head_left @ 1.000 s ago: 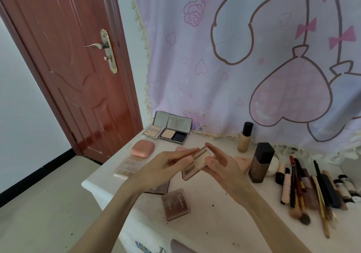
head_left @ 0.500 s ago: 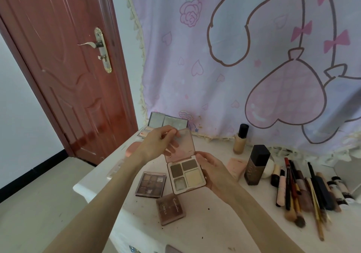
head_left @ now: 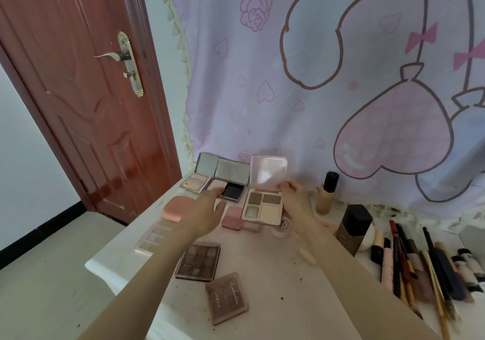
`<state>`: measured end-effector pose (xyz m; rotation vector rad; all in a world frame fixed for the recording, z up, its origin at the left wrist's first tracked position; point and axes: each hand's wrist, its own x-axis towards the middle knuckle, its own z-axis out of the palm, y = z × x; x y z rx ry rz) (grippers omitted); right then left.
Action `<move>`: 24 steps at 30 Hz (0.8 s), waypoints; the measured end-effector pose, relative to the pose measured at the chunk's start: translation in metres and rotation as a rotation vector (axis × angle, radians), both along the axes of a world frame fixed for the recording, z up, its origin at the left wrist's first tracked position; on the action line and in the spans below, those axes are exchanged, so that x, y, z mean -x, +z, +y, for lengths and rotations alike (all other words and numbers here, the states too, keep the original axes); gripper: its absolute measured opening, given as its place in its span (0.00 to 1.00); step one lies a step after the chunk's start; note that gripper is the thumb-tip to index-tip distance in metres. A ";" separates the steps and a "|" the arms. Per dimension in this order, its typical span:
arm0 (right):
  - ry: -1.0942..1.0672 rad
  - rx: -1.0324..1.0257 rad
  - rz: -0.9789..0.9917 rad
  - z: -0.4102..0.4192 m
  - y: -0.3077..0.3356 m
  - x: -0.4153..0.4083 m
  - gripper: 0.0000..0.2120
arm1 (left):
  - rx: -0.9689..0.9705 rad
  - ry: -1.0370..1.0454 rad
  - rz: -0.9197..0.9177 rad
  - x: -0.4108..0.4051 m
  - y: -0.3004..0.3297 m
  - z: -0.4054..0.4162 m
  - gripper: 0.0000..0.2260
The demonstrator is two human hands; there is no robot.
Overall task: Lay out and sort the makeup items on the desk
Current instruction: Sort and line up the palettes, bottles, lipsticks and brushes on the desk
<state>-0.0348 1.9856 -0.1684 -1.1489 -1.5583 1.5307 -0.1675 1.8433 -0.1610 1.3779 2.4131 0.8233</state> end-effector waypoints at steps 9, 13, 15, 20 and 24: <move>-0.172 -0.020 -0.101 0.045 -0.026 0.043 0.12 | 0.547 -0.147 0.177 0.008 -0.039 -0.002 0.34; -0.186 -0.028 -0.152 0.053 -0.037 0.052 0.13 | 0.578 -0.135 0.192 0.009 -0.045 0.003 0.36; -0.174 -0.039 -0.189 0.053 -0.039 0.054 0.13 | 0.574 -0.137 0.181 0.009 -0.045 0.005 0.36; -0.141 -0.149 -0.299 0.051 -0.038 0.054 0.12 | 0.536 -0.125 0.148 0.011 -0.045 0.006 0.37; -0.141 -0.199 -0.403 0.055 -0.039 0.049 0.10 | 0.510 -0.118 0.132 0.010 -0.045 0.003 0.37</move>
